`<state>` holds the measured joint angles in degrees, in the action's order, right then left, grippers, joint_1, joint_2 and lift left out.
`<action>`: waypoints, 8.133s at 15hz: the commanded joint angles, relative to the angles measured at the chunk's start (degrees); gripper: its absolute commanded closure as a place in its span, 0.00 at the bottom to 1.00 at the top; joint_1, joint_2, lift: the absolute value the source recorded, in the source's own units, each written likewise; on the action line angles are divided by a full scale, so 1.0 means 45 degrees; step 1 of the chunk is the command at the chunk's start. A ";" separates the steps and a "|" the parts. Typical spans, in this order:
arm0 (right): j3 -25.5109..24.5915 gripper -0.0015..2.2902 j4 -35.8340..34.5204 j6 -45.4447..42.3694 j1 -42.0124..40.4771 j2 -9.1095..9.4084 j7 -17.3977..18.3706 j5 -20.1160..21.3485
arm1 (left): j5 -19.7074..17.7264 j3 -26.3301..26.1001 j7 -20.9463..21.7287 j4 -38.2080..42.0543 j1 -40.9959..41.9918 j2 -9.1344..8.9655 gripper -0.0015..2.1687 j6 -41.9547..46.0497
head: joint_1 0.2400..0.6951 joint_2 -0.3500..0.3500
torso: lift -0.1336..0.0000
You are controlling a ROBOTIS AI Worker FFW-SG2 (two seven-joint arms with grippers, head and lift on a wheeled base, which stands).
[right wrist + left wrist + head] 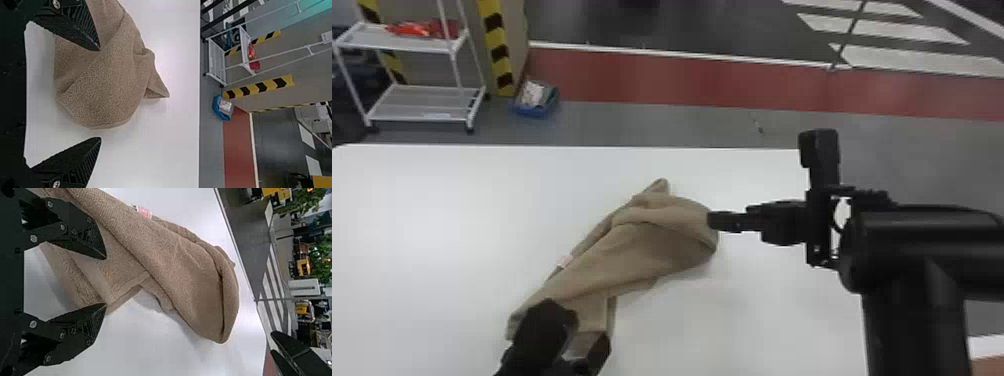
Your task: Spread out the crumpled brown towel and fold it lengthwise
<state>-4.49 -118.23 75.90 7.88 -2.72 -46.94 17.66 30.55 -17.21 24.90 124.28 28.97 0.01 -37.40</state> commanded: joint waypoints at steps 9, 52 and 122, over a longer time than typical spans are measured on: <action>-0.0253 0.03 0.0081 0.0273 0.0124 -0.0039 -0.0017 -0.0566 | 0.0048 -0.0063 -0.0124 -0.0236 -0.0149 -0.0003 0.26 0.0000 | 1.00 0.25 | 0.07; -0.0683 0.03 0.0121 0.0819 -0.0032 -0.0059 -0.0115 -0.0683 | -0.0558 -0.0590 -0.0671 -0.0255 -0.0618 -0.0036 0.37 -0.1016 | 1.00 0.20 | 0.07; 0.0548 0.03 0.3851 -0.3595 0.0222 -0.0156 -0.1970 -0.2187 | -0.3937 0.3355 0.1009 0.6600 -0.1731 -0.0036 0.79 -0.8984 | 1.00 0.56 | 0.07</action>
<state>-3.72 -102.21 59.12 8.14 -3.54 -55.98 7.19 12.74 -1.93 29.39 154.03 21.20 0.00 -77.83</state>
